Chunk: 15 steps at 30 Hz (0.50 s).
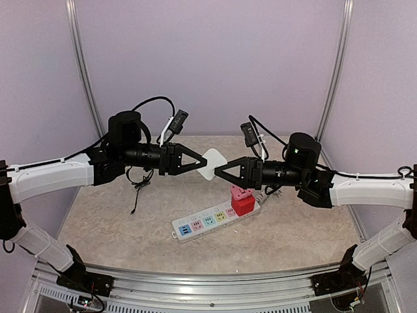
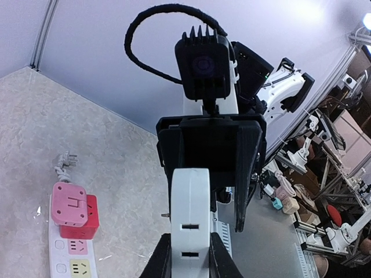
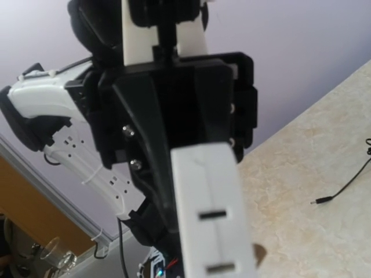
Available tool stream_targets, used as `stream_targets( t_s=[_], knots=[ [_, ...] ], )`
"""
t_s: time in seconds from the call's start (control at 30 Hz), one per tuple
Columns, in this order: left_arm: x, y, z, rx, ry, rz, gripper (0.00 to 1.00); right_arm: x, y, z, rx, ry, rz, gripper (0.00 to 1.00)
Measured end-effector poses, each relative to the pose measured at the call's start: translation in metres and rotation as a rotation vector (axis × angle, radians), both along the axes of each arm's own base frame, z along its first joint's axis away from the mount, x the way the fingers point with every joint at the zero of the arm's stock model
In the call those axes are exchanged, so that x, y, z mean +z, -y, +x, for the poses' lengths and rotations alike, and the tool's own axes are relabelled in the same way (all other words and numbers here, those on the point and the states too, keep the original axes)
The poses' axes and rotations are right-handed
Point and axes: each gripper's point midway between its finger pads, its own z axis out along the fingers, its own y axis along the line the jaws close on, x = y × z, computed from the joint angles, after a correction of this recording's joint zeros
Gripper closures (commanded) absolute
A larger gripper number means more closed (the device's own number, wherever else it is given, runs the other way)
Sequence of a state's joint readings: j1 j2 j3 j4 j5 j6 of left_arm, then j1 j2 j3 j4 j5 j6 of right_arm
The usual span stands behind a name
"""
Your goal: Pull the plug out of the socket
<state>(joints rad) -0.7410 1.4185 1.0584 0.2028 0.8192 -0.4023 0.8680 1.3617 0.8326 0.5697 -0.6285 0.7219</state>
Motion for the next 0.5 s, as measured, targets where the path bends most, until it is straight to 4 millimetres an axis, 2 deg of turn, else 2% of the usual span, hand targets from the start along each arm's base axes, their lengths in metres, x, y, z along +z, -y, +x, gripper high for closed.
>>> stream_targets(
  t_s=[0.3, 0.5],
  knots=[
    [0.0009, -0.0002, -0.0012, -0.01, -0.005, -0.005, 1.0, -0.0011, -0.0023, 0.0013, 0.013, -0.01, 0.012, 0.69],
    [-0.0032, 0.0011, -0.0002, -0.014, -0.021, 0.002, 1.0, -0.0036, -0.004, 0.0031, 0.018, -0.021, 0.015, 0.7]
  ],
)
